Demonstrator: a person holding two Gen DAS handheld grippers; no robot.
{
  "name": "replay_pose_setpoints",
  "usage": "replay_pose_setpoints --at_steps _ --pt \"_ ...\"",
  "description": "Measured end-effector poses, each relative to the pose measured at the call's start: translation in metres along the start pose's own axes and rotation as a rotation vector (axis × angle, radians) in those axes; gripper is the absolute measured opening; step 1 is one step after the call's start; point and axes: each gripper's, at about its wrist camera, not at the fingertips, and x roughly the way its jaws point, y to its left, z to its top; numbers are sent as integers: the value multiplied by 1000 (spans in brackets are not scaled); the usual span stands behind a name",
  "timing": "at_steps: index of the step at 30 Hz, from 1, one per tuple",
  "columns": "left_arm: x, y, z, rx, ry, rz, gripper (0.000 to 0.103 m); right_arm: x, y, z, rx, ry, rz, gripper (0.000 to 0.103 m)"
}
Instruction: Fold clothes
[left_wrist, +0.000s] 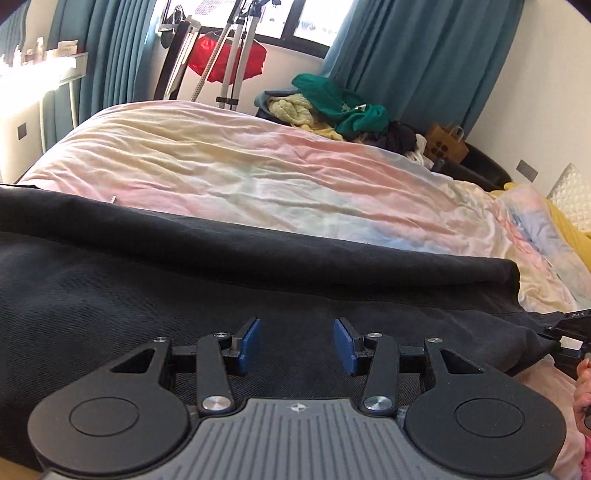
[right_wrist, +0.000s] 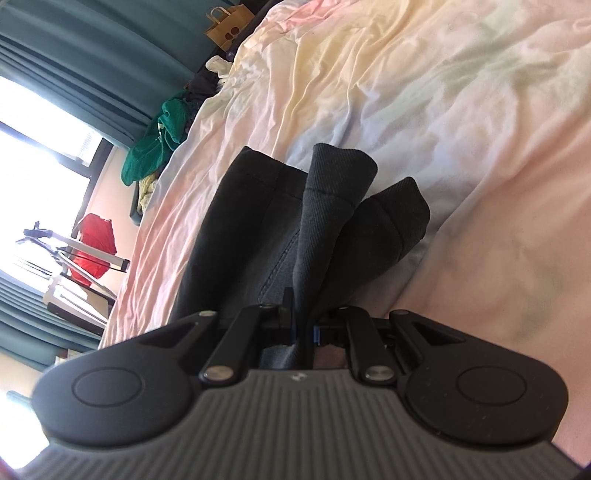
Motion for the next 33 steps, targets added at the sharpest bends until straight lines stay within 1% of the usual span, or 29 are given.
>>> replay_pose_setpoints --at_steps 1,3,7,11,13,15,18,19,22,25,26,27,28,29,31,33 --pt "17 -8 2 12 17 10 47 1 1 0 -10 -2 -3 11" --pt "49 -22 6 43 48 62 47 2 2 0 -27 -6 -6 11" --pt "90 -39 22 71 57 100 47 2 2 0 -36 -14 11 11" --pt "112 -38 49 15 74 163 47 4 3 0 -57 -22 7 11" --pt "114 -35 58 4 80 192 47 6 5 0 -77 -27 -5 11" --pt "106 -32 59 -1 75 163 48 9 6 -1 -93 -26 -18 11" --pt "83 -34 49 27 70 124 51 10 6 -2 -100 -22 -25 12" --pt "71 -37 42 63 59 110 54 10 5 -2 -95 -20 -22 12" --pt "36 -50 13 230 23 49 65 7 4 -1 -85 -11 -17 12" --pt "4 -52 -16 283 42 -49 67 4 7 -1 -100 -2 -25 14" --pt "-4 -52 -23 290 35 -75 69 2 8 -1 -105 -2 -28 14" --pt "-12 -52 -32 302 21 -98 76 1 10 -1 -107 -3 -31 15" --pt "-15 -51 -37 307 4 -115 80 0 10 -2 -108 -4 -32 15" --pt "-18 -50 -43 313 -13 -132 80 0 10 -2 -102 3 -30 17" --pt "-24 -48 -54 324 -47 -167 80 3 8 -2 -80 28 -21 28" --pt "-24 -46 -63 321 -73 -196 80 7 4 -3 -45 55 9 52"
